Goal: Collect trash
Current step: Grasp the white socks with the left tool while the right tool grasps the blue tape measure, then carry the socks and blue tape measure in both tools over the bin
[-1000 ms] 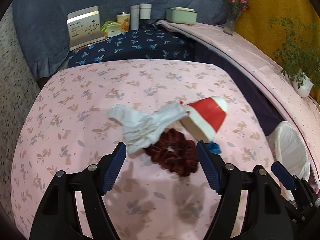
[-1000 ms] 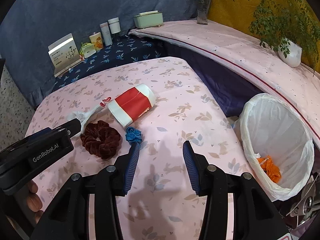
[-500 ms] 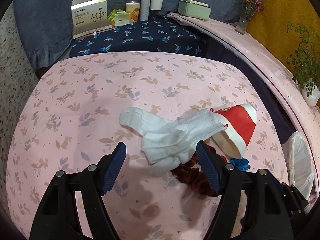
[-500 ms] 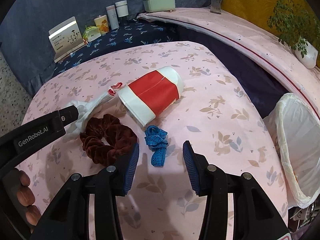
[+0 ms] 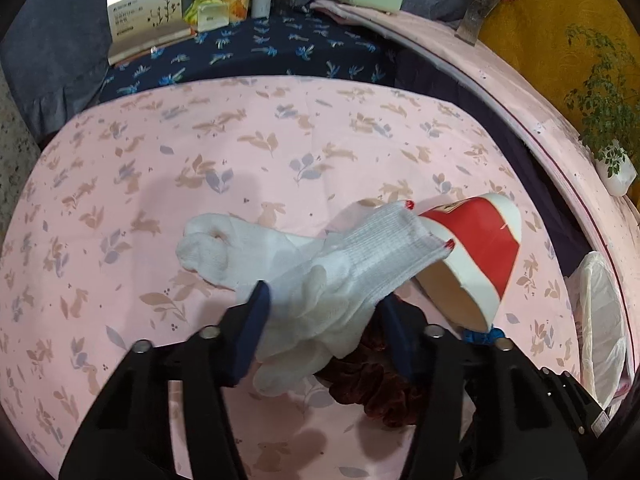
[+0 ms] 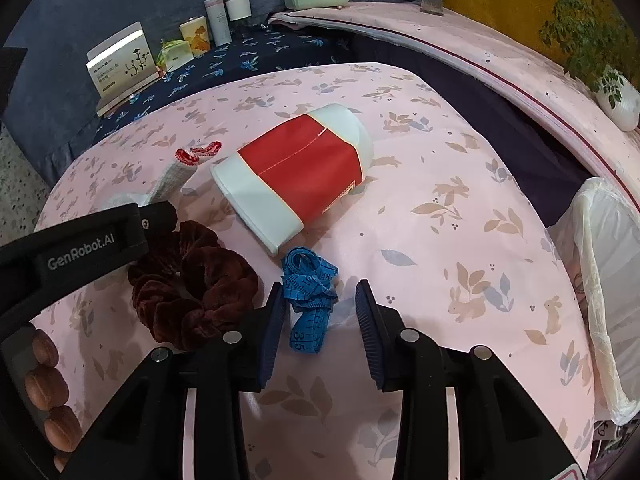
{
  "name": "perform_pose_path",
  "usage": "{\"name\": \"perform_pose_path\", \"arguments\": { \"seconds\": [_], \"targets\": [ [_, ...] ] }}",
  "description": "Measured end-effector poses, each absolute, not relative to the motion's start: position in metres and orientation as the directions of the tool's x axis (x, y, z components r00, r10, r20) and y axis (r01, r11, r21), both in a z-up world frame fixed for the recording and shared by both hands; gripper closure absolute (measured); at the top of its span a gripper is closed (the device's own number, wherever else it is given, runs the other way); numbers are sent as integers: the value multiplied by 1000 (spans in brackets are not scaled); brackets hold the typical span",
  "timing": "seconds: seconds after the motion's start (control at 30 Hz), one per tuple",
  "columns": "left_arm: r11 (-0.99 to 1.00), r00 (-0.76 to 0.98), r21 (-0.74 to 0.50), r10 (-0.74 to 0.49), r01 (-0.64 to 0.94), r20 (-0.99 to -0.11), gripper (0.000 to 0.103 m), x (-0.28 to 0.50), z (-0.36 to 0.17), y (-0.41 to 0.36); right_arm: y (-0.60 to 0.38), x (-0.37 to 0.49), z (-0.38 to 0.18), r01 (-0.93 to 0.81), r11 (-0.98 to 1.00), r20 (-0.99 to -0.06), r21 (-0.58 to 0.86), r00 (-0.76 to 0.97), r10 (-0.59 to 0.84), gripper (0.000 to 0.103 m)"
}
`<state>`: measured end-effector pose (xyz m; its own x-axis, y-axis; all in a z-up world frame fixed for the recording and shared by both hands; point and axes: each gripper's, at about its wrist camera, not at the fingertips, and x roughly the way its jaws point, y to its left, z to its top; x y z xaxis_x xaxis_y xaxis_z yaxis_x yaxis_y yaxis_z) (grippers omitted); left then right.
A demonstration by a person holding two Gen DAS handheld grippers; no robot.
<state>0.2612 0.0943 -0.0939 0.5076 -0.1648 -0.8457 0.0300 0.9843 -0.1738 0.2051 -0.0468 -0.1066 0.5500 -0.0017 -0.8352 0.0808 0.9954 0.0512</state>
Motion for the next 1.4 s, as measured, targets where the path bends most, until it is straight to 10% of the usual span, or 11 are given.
{"name": "perform_pose_path", "arguments": {
  "seconds": [0.27,1.4],
  "targets": [
    [985,516,-171,-159,26,-842,91,260,-92,97,-50,204,-107,91,995,-829,47,560,-12,84],
    [977,633,-114,-206,183,-746,92,195,0,-3,-130,134,-28,191,973,-728,130,685,-37,86]
  ]
}}
